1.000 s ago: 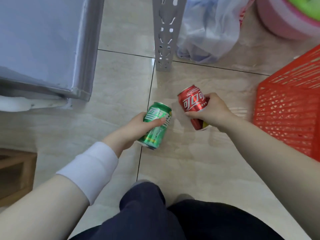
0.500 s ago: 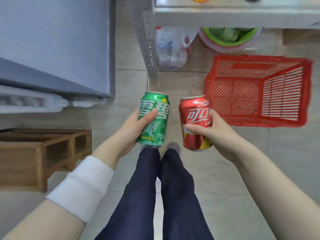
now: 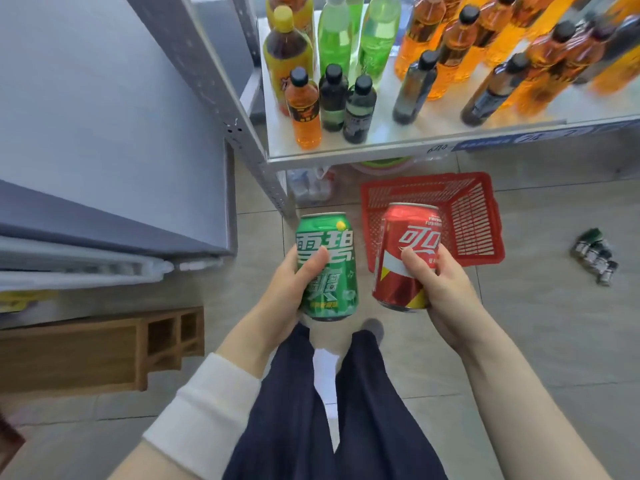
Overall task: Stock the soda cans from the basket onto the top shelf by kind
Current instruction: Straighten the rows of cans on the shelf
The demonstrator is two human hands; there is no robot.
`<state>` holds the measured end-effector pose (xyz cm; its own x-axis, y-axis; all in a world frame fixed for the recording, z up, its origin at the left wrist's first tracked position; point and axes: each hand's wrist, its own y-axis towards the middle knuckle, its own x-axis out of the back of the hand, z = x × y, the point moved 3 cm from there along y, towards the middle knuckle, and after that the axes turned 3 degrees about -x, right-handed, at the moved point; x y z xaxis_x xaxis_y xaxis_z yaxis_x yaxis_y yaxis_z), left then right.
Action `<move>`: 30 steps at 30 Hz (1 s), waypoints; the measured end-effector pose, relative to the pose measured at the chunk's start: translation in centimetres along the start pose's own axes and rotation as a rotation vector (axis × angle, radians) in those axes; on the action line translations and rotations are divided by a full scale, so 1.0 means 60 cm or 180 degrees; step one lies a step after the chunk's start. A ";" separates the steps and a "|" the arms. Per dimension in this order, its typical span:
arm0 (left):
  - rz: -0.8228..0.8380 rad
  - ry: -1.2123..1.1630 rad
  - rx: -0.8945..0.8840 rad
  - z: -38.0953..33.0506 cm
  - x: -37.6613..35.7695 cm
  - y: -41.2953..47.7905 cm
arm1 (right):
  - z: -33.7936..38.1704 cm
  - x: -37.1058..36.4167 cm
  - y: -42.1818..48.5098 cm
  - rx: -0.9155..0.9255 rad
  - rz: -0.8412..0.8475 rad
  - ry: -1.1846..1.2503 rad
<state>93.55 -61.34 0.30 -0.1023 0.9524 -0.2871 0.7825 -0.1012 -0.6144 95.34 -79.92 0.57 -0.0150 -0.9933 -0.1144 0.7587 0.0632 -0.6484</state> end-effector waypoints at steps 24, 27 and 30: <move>0.0719 0.1030 -0.2341 -0.412 -0.319 0.044 | 0.471 0.149 -0.035 0.2288 -0.0238 -0.0175; 0.0682 0.1022 -0.2637 -0.459 -0.350 0.048 | 0.511 0.163 -0.030 0.2451 -0.0203 -0.0183; 0.0526 0.1089 -0.2943 -0.510 -0.387 0.058 | 0.559 0.187 -0.020 0.2630 -0.0194 -0.0175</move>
<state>117.43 -74.97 27.33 0.1194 0.9928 -0.0011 0.9562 -0.1147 0.2692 116.11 -94.38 25.32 -0.0561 -0.9974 -0.0460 0.9918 -0.0609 0.1120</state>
